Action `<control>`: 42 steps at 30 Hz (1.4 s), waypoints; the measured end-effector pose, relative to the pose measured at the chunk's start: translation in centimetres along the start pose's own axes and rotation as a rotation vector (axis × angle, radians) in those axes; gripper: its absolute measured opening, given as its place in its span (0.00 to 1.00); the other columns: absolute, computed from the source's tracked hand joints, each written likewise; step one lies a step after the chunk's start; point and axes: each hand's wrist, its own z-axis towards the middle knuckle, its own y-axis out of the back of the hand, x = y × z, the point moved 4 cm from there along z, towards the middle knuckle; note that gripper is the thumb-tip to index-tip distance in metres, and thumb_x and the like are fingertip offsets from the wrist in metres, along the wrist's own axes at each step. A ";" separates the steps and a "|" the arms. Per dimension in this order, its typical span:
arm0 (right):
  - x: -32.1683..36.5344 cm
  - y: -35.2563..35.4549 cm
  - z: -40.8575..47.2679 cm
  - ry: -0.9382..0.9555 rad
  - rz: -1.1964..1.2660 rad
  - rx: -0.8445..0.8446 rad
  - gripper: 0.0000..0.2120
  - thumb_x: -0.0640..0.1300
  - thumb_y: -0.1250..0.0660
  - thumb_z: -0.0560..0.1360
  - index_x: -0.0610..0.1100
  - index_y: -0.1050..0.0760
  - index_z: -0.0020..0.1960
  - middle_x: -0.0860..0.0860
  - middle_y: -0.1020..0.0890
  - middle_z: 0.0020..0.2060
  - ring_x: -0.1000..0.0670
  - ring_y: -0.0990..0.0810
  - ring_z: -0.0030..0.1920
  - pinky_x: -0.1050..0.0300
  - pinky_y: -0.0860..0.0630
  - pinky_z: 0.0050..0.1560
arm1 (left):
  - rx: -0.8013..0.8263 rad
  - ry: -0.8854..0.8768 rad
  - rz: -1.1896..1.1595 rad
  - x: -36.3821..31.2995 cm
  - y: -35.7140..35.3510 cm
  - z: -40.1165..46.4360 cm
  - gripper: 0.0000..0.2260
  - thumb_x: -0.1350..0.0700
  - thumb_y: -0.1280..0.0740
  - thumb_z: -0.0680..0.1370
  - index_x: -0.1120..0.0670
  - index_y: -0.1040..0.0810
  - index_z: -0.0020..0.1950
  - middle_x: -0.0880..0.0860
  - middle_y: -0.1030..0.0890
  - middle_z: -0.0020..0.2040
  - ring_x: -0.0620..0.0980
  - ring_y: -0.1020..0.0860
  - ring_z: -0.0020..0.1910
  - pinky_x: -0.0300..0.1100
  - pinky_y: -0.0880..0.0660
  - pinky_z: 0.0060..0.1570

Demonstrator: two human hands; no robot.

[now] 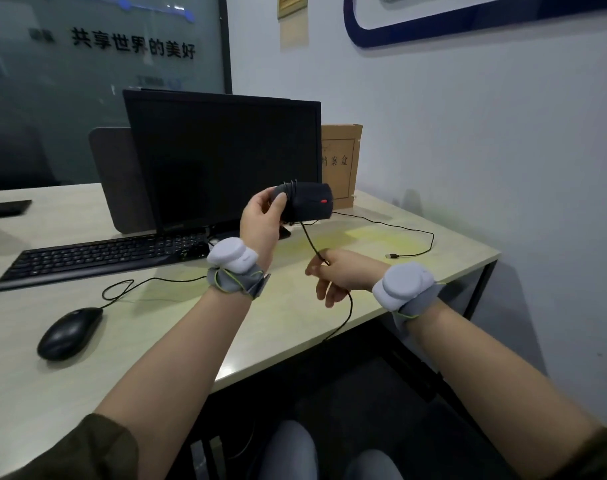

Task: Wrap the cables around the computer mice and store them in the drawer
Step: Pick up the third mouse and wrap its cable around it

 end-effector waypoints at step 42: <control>4.1 5.6 -4.7 0.437 0.073 -0.756 0.04 0.42 0.37 0.75 0.48 0.27 0.50 0.52 0.21 0.35 0.54 0.21 0.37 0.60 0.24 0.40 | 0.066 -0.059 0.293 -1.5 -1.7 -0.4 0.15 0.58 0.36 0.78 0.62 0.29 0.62 0.60 0.23 0.57 0.55 0.24 0.57 0.48 0.25 0.59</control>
